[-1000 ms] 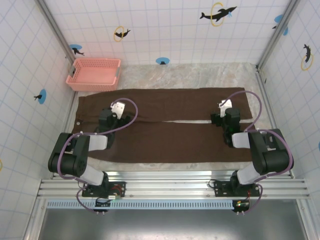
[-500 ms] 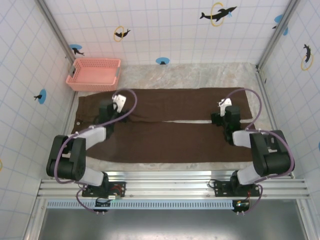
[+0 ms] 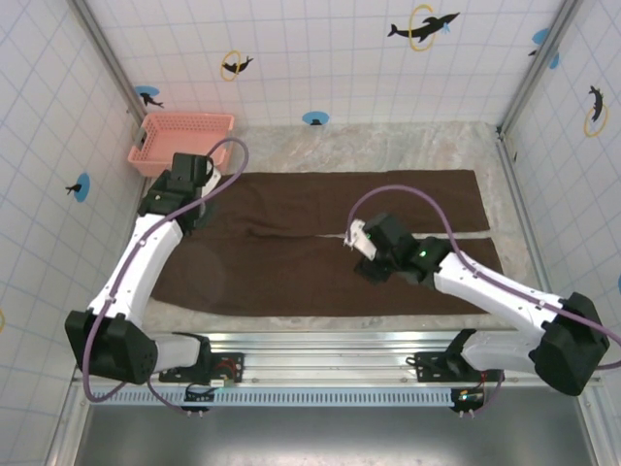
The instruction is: Roll up the long pants
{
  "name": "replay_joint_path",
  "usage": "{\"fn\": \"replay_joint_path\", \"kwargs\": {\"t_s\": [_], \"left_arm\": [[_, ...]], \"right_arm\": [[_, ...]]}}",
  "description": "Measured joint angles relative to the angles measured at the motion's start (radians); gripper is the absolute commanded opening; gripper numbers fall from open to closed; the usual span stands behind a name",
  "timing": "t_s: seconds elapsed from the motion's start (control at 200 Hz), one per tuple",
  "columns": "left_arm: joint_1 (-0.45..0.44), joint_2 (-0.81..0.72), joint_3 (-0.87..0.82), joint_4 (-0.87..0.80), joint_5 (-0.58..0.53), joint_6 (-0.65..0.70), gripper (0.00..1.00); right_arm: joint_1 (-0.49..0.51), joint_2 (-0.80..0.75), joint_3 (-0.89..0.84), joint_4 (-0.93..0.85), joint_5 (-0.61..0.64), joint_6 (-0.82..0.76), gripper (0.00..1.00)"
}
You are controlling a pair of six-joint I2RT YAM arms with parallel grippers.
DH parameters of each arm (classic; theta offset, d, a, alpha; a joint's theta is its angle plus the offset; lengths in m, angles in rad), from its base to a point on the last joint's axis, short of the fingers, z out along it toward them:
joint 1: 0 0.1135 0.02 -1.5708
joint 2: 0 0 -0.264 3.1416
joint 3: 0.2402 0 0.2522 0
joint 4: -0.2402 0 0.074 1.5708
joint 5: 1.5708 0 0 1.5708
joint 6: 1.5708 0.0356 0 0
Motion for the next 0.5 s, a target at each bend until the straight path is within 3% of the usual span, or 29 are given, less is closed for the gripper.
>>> {"fn": "replay_joint_path", "kwargs": {"t_s": [0.18,0.5], "left_arm": [[-0.025,-0.048,-0.003,-0.141,-0.067,-0.024,0.97],[-0.031,0.018,0.064,-0.248,-0.076,-0.068,0.97]], "right_arm": [[0.141,0.109,0.137,-0.236,-0.016,0.039,0.85],[0.283,0.391,0.219,-0.354,-0.112,0.136,0.79]]}}
